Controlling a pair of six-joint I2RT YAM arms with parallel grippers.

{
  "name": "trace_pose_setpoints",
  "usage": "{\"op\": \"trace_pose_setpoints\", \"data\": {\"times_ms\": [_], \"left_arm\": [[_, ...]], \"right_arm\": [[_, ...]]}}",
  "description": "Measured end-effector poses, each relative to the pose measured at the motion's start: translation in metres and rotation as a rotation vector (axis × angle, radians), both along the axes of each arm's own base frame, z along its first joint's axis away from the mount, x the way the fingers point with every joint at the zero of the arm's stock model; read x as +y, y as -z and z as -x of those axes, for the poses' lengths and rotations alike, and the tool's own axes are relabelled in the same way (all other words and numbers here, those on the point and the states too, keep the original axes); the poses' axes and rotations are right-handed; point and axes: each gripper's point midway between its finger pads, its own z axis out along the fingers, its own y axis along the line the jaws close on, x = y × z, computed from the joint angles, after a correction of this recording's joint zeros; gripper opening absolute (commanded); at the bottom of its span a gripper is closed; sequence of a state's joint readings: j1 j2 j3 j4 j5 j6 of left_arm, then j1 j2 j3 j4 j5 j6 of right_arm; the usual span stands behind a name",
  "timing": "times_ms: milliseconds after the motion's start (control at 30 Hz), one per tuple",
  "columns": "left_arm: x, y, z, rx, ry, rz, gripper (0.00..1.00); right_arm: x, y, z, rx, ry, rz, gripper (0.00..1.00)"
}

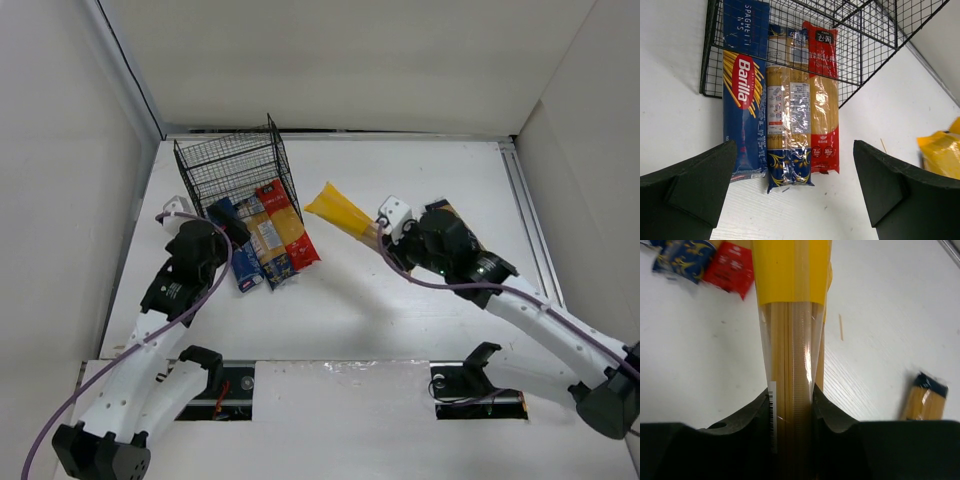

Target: Place and organize the pasta boxes and bags onto the shelf

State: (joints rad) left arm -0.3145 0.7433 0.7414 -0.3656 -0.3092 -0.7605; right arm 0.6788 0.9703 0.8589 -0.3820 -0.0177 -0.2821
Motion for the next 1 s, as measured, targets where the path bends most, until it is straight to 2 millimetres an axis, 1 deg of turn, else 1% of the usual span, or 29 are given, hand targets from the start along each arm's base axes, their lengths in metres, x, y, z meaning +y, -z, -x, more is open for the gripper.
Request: {"op": "trace_pose_setpoints", "data": {"times_ms": [100, 167, 233, 300, 400, 433, 633, 833, 1000], "left_arm": [[0.001, -0.003, 0.001, -0.010, -0.014, 0.014, 1.00], [0.003, -0.005, 0.002, -0.018, -0.028, 0.021, 1.00], [0.005, -0.006, 0.003, -0.022, -0.040, 0.023, 1.00], [0.007, -0.005, 0.004, -0.020, -0.052, 0.021, 1.00], [0.009, -0.004, 0.005, -0.015, -0.060, 0.018, 1.00], [0.009, -0.004, 0.005, -0.013, -0.061, 0.017, 1.00], [0.009, 0.001, 0.005, 0.002, -0.061, 0.014, 1.00], [0.009, 0.008, 0.008, 0.009, -0.057, 0.014, 1.00], [0.010, 0.002, 0.010, -0.016, -0.057, 0.023, 1.00]], "right_arm": [[0.035, 0.001, -0.002, 0.010, -0.063, -0.009, 0.00], [0.054, 0.005, -0.005, 0.026, -0.084, -0.007, 0.00], [0.073, 0.012, -0.009, 0.046, -0.098, -0.009, 0.00], [0.087, 0.020, -0.014, 0.065, -0.099, -0.006, 0.00], [0.100, 0.034, -0.024, 0.098, -0.082, 0.003, 0.00], [0.105, 0.040, -0.030, 0.112, -0.068, 0.010, 0.00], [0.122, 0.055, -0.049, 0.138, -0.024, 0.011, 0.00], [0.143, 0.059, -0.067, 0.139, -0.006, -0.026, 0.00], [0.163, 0.059, -0.083, 0.140, 0.006, -0.062, 0.00]]}}
